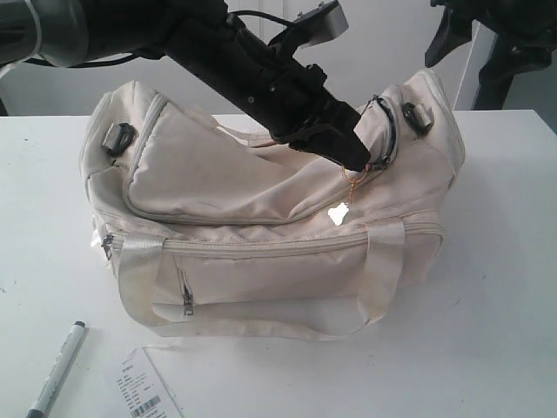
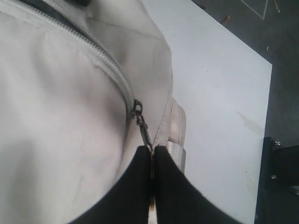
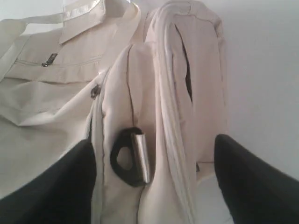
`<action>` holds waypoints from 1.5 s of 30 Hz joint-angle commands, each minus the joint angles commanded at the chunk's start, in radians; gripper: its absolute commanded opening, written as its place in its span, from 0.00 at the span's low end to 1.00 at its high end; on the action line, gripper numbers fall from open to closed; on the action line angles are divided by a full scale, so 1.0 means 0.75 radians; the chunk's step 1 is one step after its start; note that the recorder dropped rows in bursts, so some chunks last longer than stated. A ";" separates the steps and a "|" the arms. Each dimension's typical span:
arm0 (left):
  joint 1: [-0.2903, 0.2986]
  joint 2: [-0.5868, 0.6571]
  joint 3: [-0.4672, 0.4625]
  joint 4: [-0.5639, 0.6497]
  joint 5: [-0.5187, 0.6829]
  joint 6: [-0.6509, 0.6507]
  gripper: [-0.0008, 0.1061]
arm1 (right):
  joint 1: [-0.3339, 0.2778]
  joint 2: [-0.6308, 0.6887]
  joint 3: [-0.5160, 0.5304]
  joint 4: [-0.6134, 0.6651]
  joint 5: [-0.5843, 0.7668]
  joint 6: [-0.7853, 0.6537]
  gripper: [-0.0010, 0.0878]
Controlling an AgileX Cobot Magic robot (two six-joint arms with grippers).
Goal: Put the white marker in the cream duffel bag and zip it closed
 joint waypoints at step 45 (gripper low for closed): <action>0.000 0.000 0.000 0.000 0.027 0.000 0.01 | 0.074 -0.126 0.593 0.100 -0.482 -0.101 0.60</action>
